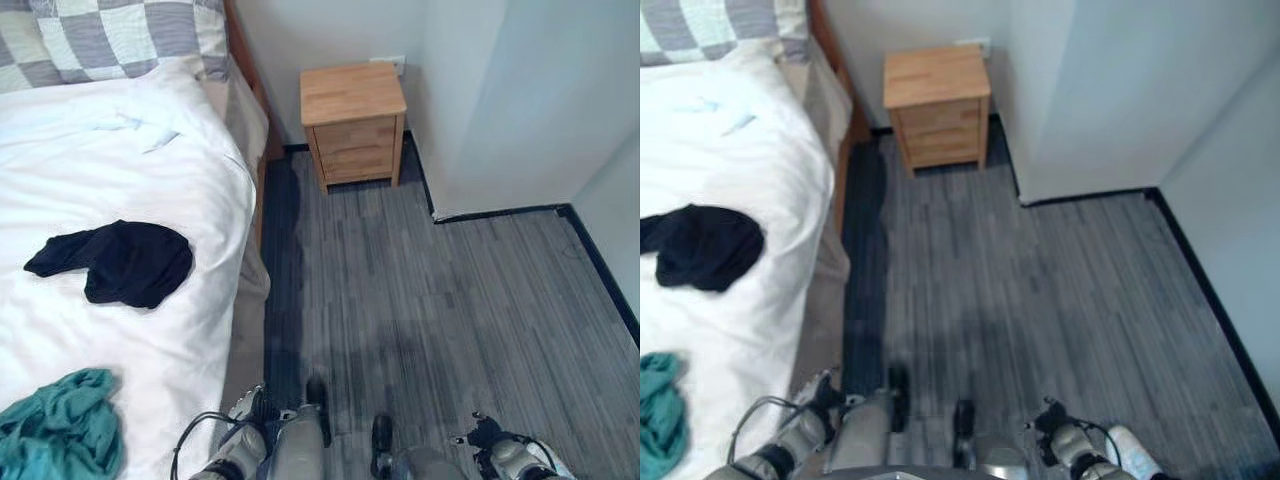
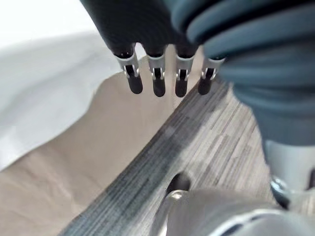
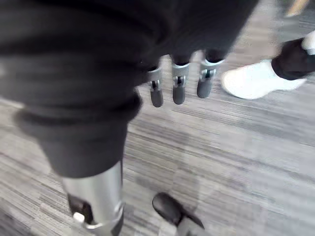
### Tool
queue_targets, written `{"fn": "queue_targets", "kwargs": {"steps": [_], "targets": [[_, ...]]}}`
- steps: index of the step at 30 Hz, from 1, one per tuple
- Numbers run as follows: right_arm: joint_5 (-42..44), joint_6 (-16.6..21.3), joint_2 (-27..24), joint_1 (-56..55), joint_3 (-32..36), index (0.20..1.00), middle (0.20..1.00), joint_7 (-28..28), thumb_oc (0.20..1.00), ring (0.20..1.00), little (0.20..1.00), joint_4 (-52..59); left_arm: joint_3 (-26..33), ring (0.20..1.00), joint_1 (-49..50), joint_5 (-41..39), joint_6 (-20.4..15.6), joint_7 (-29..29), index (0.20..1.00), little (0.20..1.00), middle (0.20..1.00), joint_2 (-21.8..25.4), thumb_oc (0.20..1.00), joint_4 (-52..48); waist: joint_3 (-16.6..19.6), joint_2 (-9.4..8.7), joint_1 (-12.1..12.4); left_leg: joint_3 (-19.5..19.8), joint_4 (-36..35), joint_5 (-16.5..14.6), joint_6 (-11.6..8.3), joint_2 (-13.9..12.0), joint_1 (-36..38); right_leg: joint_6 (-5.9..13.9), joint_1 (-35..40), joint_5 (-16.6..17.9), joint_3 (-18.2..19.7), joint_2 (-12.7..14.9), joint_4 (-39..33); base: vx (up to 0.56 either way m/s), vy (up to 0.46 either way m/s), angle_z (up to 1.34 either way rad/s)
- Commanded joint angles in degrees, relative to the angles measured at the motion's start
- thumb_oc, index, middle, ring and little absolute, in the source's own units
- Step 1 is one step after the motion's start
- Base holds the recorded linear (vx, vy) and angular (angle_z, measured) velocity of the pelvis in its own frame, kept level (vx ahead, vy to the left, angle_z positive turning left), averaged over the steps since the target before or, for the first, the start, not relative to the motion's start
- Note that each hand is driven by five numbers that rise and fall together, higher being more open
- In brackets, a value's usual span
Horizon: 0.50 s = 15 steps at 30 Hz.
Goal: Tidy up the quilt and then pick up the clothes from the bed and put them into the laundry hamper.
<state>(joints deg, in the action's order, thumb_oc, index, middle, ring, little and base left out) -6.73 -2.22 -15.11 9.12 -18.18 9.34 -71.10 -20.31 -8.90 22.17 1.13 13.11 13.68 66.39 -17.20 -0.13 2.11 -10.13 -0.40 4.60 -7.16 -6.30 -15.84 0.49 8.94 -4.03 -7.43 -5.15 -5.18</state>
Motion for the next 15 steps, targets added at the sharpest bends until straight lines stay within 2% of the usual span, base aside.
{"fn": "queue_targets", "kwargs": {"steps": [1,2,3,4,5,6,7,8,9,10,12,13,15], "targets": [[-1.39,0.87,-2.23,-1.90,0.90,1.000,1.000,0.66,1.000,1.000,1.000,3.41,0.07,1.000,-1.32,-0.08,0.58,0.07,1.000,1.000,1.000,0.35,1.000,1.75,0.28,-1.73,1.29,-7.45,-3.58,1.38,1.50,0.15,1.28,5.62,5.48,-8.82,1.83,7.00,0.82,0.65,0.221,-0.09],[-1.07,0.77,-1.99,-1.92,1.39,1.000,1.000,0.16,1.000,1.000,1.000,2.93,0.52,1.000,-0.40,-0.06,0.56,-0.50,1.000,1.000,1.000,0.52,1.000,2.42,1.62,-1.75,1.61,-8.64,-4.60,1.30,2.15,-0.12,2.57,6.21,6.25,-9.56,2.15,7.13,1.77,0.88,0.281,-0.10],[-1.53,0.66,-1.22,-2.63,1.70,1.000,1.000,-0.12,1.000,1.000,1.000,2.86,1.46,1.000,0.92,0.22,1.26,-1.12,1.000,1.000,1.000,0.67,1.000,3.36,3.03,-2.62,2.20,-7.82,-4.07,3.02,3.61,1.20,4.47,7.24,6.00,-10.05,2.13,8.37,7.09,0.84,0.265,-0.10],[-1.35,0.62,-0.76,-2.87,2.33,1.000,1.000,0.17,1.000,1.000,1.000,2.38,1.78,1.000,0.98,0.34,1.48,-1.32,1.000,1.000,1.000,0.94,1.000,3.93,3.15,-3.54,2.55,-7.80,-3.21,2.48,4.48,2.09,5.28,8.95,4.41,-8.14,2.15,8.97,13.30,0.75,0.265,-0.06],[-1.05,0.34,-0.37,-3.14,2.90,1.000,1.000,-0.02,1.000,1.000,1.000,2.23,1.98,1.000,1.14,0.43,1.79,-1.69,1.000,1.000,1.000,1.15,1.000,4.32,2.76,-4.09,2.53,-8.13,-2.31,1.09,5.44,2.73,6.55,11.29,2.24,-4.51,2.51,9.83,20.92,0.32,0.135,-0.08],[-1.05,0.34,-0.38,-3.13,2.91,1.000,1.000,-0.02,1.000,1.000,1.000,2.23,1.98,1.000,1.12,0.43,1.79,-1.69,1.000,1.000,1.000,1.14,1.000,4.32,2.88,-3.93,2.69,-8.23,-2.23,1.11,5.41,2.47,6.35,11.23,1.99,-4.36,2.68,9.63,20.93,0.28,0.142,-0.22],[-1.05,0.01,-0.35,-3.22,3.20,1.000,1.000,-0.43,1.000,1.000,1.000,2.50,2.47,1.000,1.27,0.09,1.96,-1.94,1.000,1.000,1.000,1.52,1.000,4.48,2.01,-3.91,2.45,-8.41,-2.19,-0.44,6.37,3.09,9.11,13.22,-1.35,-0.18,2.83,10.67,28.87,0.45,0.214,-0.31],[-0.72,-0.08,-0.03,-2.49,3.37,1.000,1.000,-0.20,1.000,1.000,1.000,3.30,2.64,1.000,0.94,-0.18,2.40,-1.75,1.000,1.000,1.000,2.17,1.000,4.69,0.31,-3.29,1.08,-8.01,-2.86,-2.25,7.72,3.27,13.55,13.60,-8.00,5.83,3.80,11.15,41.97,0.62,0.267,-0.23],[-0.44,0.04,0.08,-2.22,3.47,1.000,1.000,-0.12,1.000,1.000,1.000,3.70,2.65,1.000,0.58,-0.48,2.46,-1.55,1.000,1.000,1.000,2.56,1.000,4.66,-0.44,-2.33,0.51,-7.14,-3.79,-2.92,7.94,2.82,16.14,12.71,-12.17,5.35,3.33,10.90,46.32,0.68,0.228,0.17],[0.09,0.12,0.20,-2.21,3.63,1.000,1.000,-0.29,1.000,1.000,1.000,3.91,2.68,1.000,0.20,-0.88,2.31,-1.41,1.000,1.000,1.000,2.93,1.000,4.45,-0.96,-1.83,-0.06,-5.99,-4.60,-3.61,7.82,2.78,18.06,11.23,-14.85,2.95,2.23,10.80,46.02,0.55,0.084,0.51],[1.93,0.18,0.05,-2.35,4.07,1.000,1.000,-0.06,1.000,1.000,1.000,5.18,2.47,1.000,-0.57,-1.28,2.33,-1.02,1.000,1.000,1.000,3.32,1.000,3.81,-2.03,-1.42,-1.36,-4.29,-4.60,-4.60,7.19,3.03,20.46,9.72,-17.51,-0.29,0.90,10.59,38.90,0.51,-0.001,0.82],[2.42,0.18,0.04,-2.29,4.08,1.000,1.000,-0.08,1.000,1.000,1.000,5.23,2.26,1.000,-0.88,-1.31,2.25,-0.88,1.000,1.000,1.000,3.31,1.000,3.93,-2.32,-1.30,-1.75,-3.28,-4.50,-5.36,6.93,3.30,21.34,9.21,-18.08,-1.33,0.72,10.34,33.72,0.55,-0.087,1.15],[2.85,0.37,-0.43,-2.61,4.13,1.000,1.000,-0.05,1.000,1.000,1.000,5.71,1.99,1.000,-1.32,-1.12,1.61,-0.65,1.000,1.000,1.000,3.34,1.000,3.53,-1.97,-1.51,-2.98,0.00,-4.60,-8.01,5.94,4.20,23.70,9.07,-17.70,-0.98,3.74,9.84,16.50,0.62,-0.174,1.01]]}}
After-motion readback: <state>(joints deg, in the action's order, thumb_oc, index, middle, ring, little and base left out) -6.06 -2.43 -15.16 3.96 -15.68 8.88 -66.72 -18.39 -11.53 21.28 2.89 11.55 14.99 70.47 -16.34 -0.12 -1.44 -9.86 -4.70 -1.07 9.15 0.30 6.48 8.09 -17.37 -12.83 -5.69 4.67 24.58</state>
